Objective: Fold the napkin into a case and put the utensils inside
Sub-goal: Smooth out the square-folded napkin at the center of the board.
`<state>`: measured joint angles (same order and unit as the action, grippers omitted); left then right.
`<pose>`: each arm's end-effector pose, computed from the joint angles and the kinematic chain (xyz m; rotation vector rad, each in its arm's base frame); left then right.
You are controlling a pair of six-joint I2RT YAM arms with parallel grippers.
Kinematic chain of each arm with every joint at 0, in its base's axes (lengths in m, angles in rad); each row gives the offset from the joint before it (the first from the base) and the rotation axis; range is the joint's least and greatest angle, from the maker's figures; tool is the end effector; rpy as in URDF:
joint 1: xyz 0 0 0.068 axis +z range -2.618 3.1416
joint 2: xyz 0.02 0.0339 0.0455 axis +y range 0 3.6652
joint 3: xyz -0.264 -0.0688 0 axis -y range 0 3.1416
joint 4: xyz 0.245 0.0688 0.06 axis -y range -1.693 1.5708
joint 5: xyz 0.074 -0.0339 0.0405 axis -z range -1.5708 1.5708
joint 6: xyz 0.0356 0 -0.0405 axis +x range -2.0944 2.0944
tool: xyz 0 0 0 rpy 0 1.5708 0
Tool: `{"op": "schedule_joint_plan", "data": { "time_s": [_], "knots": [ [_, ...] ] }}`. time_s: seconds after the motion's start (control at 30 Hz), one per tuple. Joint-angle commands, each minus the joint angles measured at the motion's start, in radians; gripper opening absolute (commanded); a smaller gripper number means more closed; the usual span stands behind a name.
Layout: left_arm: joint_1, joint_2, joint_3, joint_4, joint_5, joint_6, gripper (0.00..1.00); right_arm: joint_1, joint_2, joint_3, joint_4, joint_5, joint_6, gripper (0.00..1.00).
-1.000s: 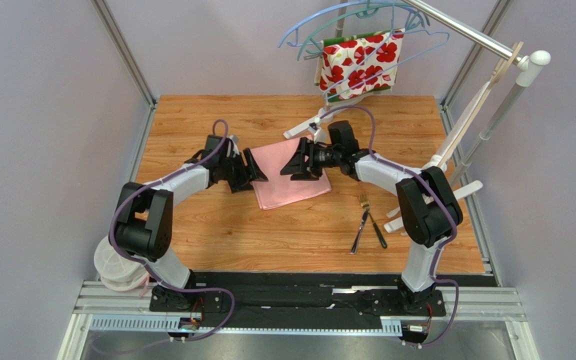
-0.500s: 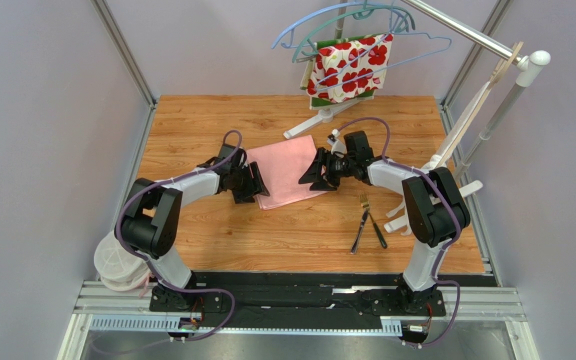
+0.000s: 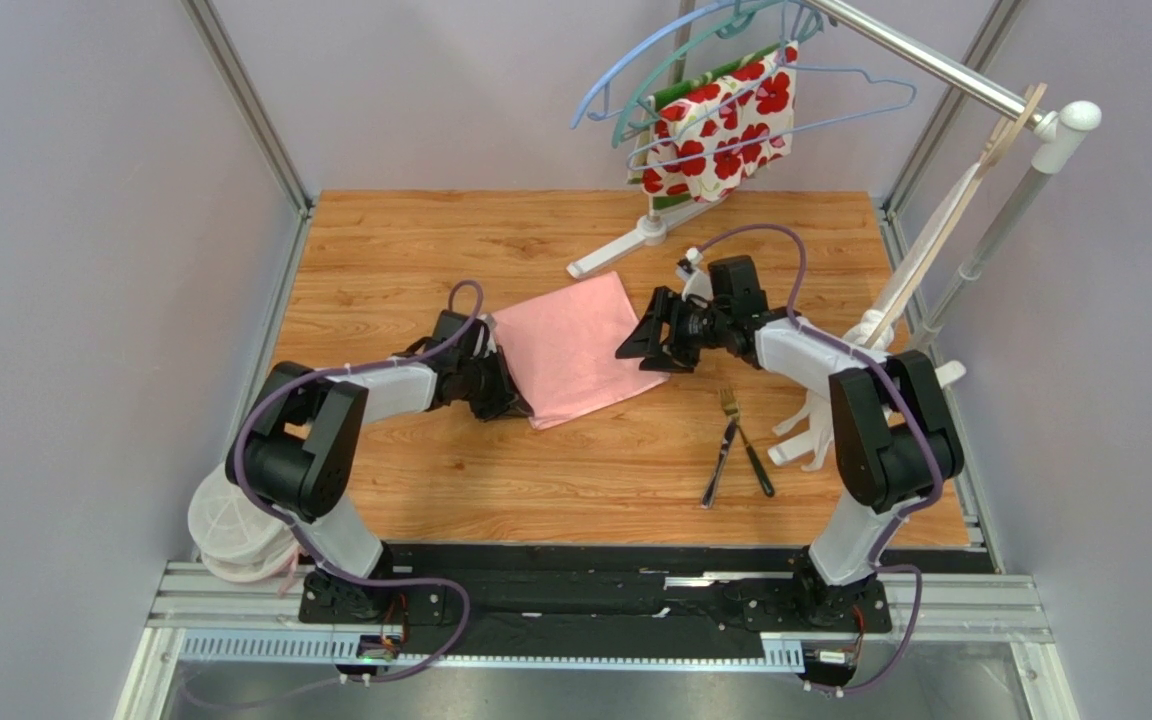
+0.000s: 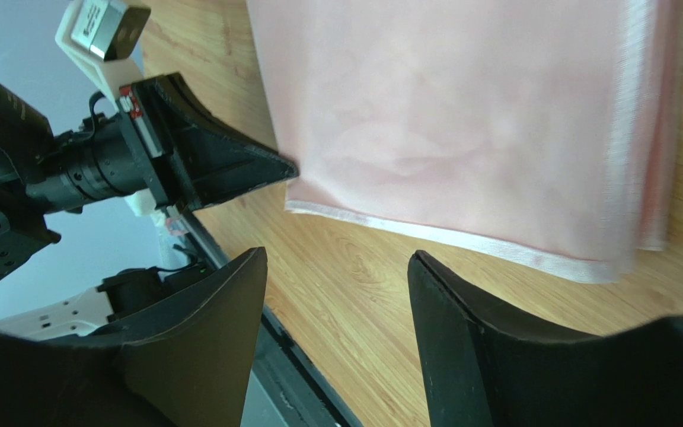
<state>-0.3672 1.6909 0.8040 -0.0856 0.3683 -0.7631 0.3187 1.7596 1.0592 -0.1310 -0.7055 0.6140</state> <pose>0.2878 -0.1244 0.1350 -0.3786 2.6753 -0.8698 0.3381 0.1359 0.1861 0.0150 2.5280 1.2590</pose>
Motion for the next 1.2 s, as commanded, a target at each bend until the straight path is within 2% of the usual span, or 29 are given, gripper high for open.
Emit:
{"op": "schedule_joint_plan", "data": {
  "time_s": [0.0,0.1,0.17,0.3,0.4,0.47,0.5,0.53,0.6,0.63,0.67,0.7,0.77,0.8,0.83,0.87,0.9,0.93,1.0,1.07,1.17],
  "knots": [
    [-0.007,-0.074,-0.092,-0.037,0.079,0.068,0.0,-0.007,-0.123,-0.028,-0.105,0.107,-0.108,0.63],
    [-0.007,-0.088,-0.176,-0.007,0.18,0.067,0.0,-0.006,-0.15,-0.065,-0.082,0.098,-0.128,0.61],
    [-0.009,-0.083,-0.245,0.035,0.221,0.056,0.0,0.003,-0.14,-0.084,0.01,0.054,-0.094,0.59],
    [-0.018,-0.112,-0.334,0.072,0.25,0.05,0.0,0.06,-0.022,0.027,0.067,0.034,-0.065,0.61],
    [-0.021,-0.183,-0.362,0.034,0.233,0.071,0.0,0.097,0.098,0.125,0.122,0.023,-0.016,0.63],
    [-0.021,-0.242,-0.348,-0.054,0.219,0.103,0.18,0.108,0.182,0.175,0.189,-0.012,0.019,0.66],
    [-0.021,-0.322,-0.339,-0.089,0.201,0.117,0.35,0.109,0.204,0.223,0.201,-0.023,0.048,0.68],
    [-0.021,-0.367,-0.31,-0.183,0.183,0.139,0.44,0.114,0.228,0.244,0.211,-0.038,0.056,0.7],
    [-0.021,-0.492,-0.27,-0.28,0.12,0.156,0.67,0.117,0.273,0.307,0.202,-0.049,0.059,0.73],
    [-0.021,-0.526,-0.238,-0.323,0.103,0.144,0.71,0.117,0.282,0.321,0.197,-0.052,0.061,0.77],
    [-0.018,-0.555,-0.221,-0.341,0.09,0.13,0.8,0.117,0.302,0.335,0.195,-0.054,0.062,0.78],
    [-0.015,-0.588,-0.195,-0.368,0.051,0.114,0.79,0.115,0.311,0.346,0.192,-0.052,0.063,0.79],
    [-0.01,-0.606,-0.151,-0.289,0.055,0.052,0.73,0.118,0.331,0.372,0.194,-0.049,0.078,0.83],
    [-0.009,-0.59,-0.147,-0.226,0.067,0.027,0.6,0.118,0.345,0.374,0.206,-0.052,0.088,0.84],
    [-0.007,-0.568,-0.144,-0.072,0.076,-0.02,0.52,0.118,0.351,0.367,0.252,-0.052,0.107,0.85],
    [-0.004,-0.533,-0.137,-0.001,0.084,-0.039,0.41,0.118,0.357,0.36,0.275,-0.054,0.146,0.85],
    [-0.001,-0.437,-0.121,0.056,0.11,-0.056,0.19,0.12,0.377,0.358,0.298,-0.057,0.171,0.85],
    [-0.001,-0.383,-0.079,0.148,0.127,-0.067,0.13,0.12,0.388,0.358,0.35,-0.069,0.194,0.85],
    [-0.001,-0.238,-0.039,0.216,0.167,-0.071,0.05,0.12,0.408,0.355,0.398,-0.075,0.251,0.85],
    [0.002,-0.166,-0.02,0.305,0.181,-0.087,0.0,0.12,0.44,0.367,0.422,-0.081,0.268,0.85],
    [0.01,-0.073,-0.034,0.311,0.166,-0.079,0.0,0.117,0.466,0.37,0.445,-0.075,0.276,0.85]
  ]
}}
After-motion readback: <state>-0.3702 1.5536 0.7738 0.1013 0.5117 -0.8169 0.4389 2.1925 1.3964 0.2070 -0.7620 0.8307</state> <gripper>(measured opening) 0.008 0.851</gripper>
